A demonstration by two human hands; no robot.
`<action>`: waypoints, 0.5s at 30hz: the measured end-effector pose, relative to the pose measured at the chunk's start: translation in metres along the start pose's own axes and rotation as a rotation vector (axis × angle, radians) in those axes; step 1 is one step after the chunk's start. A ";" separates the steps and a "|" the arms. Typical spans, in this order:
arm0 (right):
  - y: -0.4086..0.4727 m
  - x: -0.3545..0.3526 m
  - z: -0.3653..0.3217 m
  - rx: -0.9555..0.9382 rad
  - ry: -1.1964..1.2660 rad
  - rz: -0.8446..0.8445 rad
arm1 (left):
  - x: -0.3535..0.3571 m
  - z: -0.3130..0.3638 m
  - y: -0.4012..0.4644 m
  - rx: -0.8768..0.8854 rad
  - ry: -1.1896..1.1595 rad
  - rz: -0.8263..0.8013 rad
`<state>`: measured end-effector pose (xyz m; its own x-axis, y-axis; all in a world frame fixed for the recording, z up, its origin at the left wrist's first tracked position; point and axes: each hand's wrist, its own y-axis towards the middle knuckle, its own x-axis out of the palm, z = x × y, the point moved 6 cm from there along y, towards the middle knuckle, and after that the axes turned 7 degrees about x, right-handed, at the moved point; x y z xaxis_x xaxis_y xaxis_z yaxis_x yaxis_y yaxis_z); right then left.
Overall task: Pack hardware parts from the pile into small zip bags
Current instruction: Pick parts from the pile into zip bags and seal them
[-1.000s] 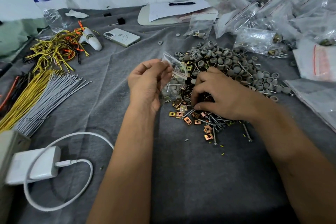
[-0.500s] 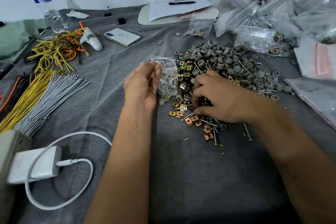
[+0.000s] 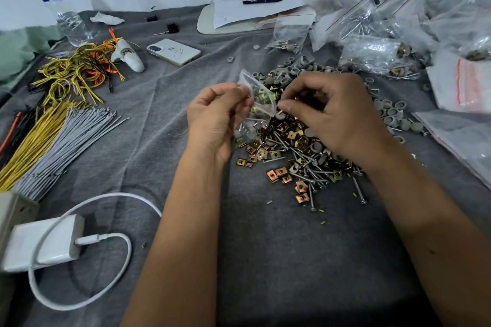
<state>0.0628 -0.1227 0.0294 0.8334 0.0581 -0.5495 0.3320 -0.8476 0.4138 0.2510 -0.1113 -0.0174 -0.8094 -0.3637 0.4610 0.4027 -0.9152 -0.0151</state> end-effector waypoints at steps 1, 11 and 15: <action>0.001 -0.004 0.000 -0.001 0.011 0.051 | 0.004 0.001 -0.001 0.008 0.041 -0.043; -0.002 0.006 -0.006 -0.080 -0.205 0.138 | 0.019 -0.001 -0.010 0.005 0.129 -0.168; -0.002 0.012 -0.011 -0.174 -0.196 0.091 | 0.010 -0.003 -0.004 -0.026 -0.020 -0.062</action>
<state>0.0769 -0.1141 0.0303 0.7673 -0.1316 -0.6276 0.3447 -0.7406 0.5768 0.2398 -0.1119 -0.0150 -0.8236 -0.3030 0.4795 0.3406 -0.9401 -0.0090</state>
